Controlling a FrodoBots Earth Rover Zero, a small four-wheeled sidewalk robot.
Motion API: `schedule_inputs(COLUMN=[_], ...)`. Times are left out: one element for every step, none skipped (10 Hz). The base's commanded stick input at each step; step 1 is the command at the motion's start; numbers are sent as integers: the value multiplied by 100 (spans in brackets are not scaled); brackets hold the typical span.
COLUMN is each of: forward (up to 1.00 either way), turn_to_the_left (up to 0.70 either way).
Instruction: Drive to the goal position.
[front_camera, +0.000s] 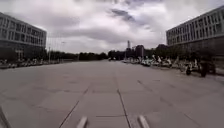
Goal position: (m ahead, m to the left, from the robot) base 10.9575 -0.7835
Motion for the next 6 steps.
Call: schedule_inputs(forward=[70,70,70,70,70,70], turn_to_the_left=[1,1,1,1,1,5])
